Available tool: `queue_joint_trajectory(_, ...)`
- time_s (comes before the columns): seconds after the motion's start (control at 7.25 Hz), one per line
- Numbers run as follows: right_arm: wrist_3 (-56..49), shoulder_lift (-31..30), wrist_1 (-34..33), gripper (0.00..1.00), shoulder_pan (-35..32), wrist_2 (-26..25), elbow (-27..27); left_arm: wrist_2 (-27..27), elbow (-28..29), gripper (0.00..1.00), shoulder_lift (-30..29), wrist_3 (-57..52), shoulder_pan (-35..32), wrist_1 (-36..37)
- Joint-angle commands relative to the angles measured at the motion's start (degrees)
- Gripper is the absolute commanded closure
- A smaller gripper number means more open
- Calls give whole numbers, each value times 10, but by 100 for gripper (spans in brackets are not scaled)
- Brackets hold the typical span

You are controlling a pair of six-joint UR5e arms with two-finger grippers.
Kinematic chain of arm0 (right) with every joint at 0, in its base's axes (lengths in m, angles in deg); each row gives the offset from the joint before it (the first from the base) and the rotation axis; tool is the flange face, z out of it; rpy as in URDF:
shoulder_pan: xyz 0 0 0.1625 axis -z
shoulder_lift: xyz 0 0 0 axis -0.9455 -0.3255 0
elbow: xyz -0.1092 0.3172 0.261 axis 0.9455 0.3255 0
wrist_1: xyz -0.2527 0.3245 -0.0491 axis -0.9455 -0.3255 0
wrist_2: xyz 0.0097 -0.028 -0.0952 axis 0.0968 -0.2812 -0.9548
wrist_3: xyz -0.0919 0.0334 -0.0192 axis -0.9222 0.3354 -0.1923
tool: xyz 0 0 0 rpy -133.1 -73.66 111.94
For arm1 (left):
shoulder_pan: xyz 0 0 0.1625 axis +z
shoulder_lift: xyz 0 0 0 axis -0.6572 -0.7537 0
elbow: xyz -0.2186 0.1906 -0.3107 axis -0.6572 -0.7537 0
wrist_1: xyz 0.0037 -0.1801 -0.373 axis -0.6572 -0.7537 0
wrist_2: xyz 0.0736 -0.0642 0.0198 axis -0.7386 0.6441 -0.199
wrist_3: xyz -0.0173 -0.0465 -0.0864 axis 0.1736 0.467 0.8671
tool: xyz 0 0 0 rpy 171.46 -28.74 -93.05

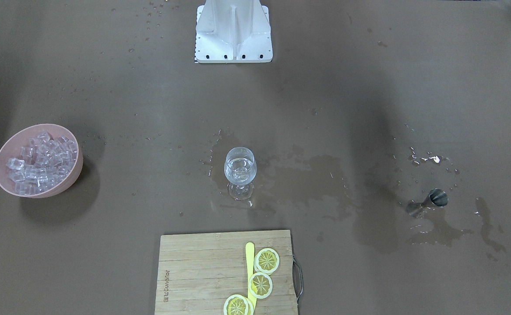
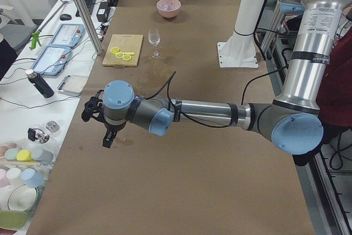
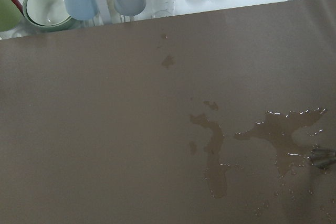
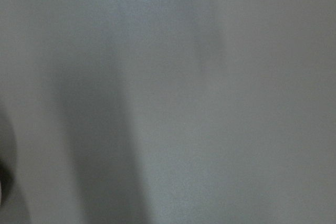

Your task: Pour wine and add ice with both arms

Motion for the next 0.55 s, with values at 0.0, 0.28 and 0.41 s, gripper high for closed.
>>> queue_joint_trajectory(0.0, 0, -2, 2, 0, -1, 1, -1, -3, -22, 1, 2, -2, 5, 13)
queue_joint_trajectory(0.28, 0, -3, 2, 0, -1, 0, -1, -3, -30, 1, 3, -2, 6, 22)
queue_joint_trajectory(0.41, 0, -4, 2, 0, -1, 0, -1, -3, -30, 1, 3, -2, 5, 22)
